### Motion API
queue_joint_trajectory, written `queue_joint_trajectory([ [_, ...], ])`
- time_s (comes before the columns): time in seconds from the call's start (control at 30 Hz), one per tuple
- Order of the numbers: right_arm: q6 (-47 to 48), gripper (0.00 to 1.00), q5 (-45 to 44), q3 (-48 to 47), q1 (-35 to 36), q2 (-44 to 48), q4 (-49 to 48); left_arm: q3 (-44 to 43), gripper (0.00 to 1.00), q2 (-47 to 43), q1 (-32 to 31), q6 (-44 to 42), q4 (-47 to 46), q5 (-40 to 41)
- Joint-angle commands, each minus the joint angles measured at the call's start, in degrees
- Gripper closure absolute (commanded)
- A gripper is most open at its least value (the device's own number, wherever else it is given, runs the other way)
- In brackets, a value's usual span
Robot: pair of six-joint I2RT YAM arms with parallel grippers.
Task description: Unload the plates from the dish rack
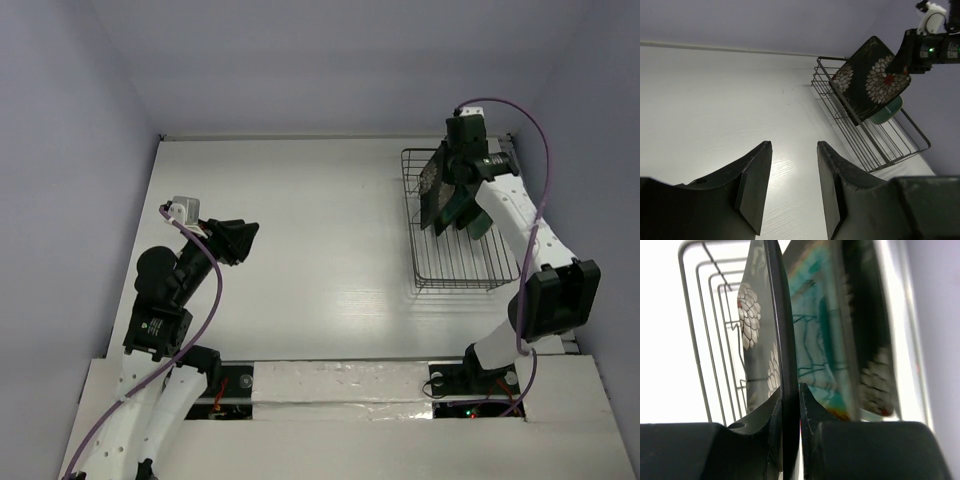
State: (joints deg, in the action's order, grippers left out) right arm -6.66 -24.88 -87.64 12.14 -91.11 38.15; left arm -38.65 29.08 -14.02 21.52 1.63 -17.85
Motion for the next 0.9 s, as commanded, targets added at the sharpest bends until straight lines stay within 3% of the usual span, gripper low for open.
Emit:
queue_joint_trajectory([
  [0.0, 0.4, 1.0, -4.5, -8.2, 1.0, 7.7, -4.1, -1.9, 0.61, -0.3, 0.4, 0.2, -1.9, -0.4],
  [0.2, -1.5, 1.0, -3.9, -11.6, 3.4, 13.6, -2.5, -1.6, 0.59, -0.3, 0.4, 0.9, -2.5, -1.2],
  [0.4, -7.8, 1.0, 6.9, -7.7, 10.6, 14.3, -12.4, -2.0, 0.59, -0.6, 0.9, 1.2, -2.1, 0.6],
  [0.5, -14.7, 1.0, 9.5, -6.6, 18.3, 10.2, -21.4, -2.7, 0.59, -1.0, 0.9, 1.5, -0.1, 4.7],
  [0.67, -24.2, 1.0, 16.0, -7.0, 25.0, -0.7, -35.0, -3.0, 0.55, -1.6, 0.9, 1.2, 0.9, 7.9],
  [0.87, -36.1, 1.0, 16.4, -10.0, 28.7, -13.5, -47.3, -2.9, 0.53, -1.7, 0.9, 0.8, 0.8, 7.5],
])
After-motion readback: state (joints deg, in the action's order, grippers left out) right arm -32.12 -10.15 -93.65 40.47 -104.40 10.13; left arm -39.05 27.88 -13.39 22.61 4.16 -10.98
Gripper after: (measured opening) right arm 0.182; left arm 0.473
